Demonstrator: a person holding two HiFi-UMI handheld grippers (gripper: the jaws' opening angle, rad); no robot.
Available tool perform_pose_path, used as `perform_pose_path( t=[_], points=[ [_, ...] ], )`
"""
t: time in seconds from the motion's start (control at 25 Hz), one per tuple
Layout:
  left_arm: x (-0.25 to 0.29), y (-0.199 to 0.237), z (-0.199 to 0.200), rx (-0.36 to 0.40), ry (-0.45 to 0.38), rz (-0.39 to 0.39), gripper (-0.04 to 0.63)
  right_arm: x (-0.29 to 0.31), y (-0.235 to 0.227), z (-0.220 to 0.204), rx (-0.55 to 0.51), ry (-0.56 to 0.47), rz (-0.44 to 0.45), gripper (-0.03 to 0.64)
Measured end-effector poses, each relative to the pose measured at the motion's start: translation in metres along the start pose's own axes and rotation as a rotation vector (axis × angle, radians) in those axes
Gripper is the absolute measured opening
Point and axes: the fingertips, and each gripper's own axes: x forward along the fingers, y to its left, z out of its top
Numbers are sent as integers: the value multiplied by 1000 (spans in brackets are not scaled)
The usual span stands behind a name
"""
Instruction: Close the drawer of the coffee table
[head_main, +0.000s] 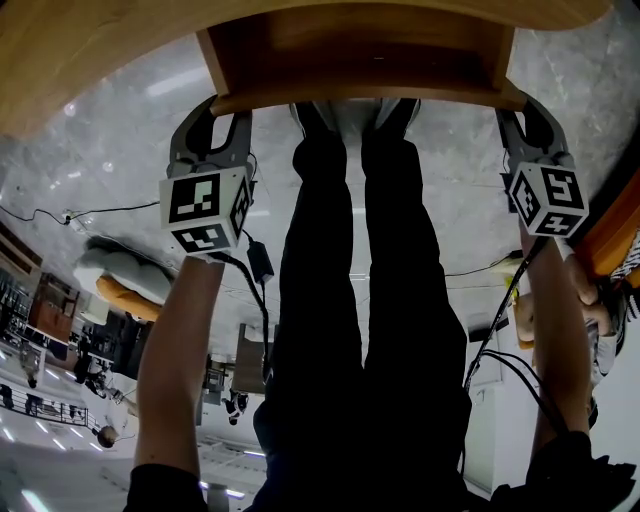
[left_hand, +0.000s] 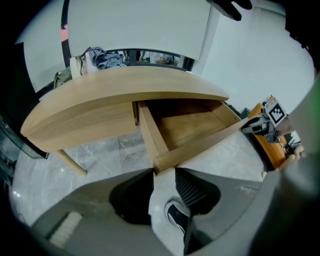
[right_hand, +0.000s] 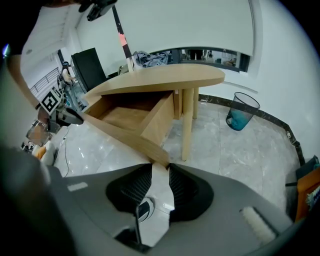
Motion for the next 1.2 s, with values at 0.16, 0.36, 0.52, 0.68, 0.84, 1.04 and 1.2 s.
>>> perform_pose_path(
  t=[0.16,0.36,0.52,0.68,0.84,1.04,1.2],
  points=[
    [3,5,4,-5,-28,3,144,4,0,4,10,0,-6,112],
    [5,13,14,-39,-37,17,144,9,-1,18,14,-9,-8,112],
    [13,20,32,-31,-64,21,144,17,-10,32,18,-24,-6,112],
    [20,26,47,-27,-101,27,144,22,-17,45,21,-32,-9,112],
    [22,30,57,-51,-121,36,144,26,-21,54,12,-29,-4,112],
    [24,28,68,-86,-142,46,144,25,-30,62,14,-40,-5,112],
    [26,33,77,-110,-152,57,144,29,-33,71,28,-51,-10,112]
  ],
)
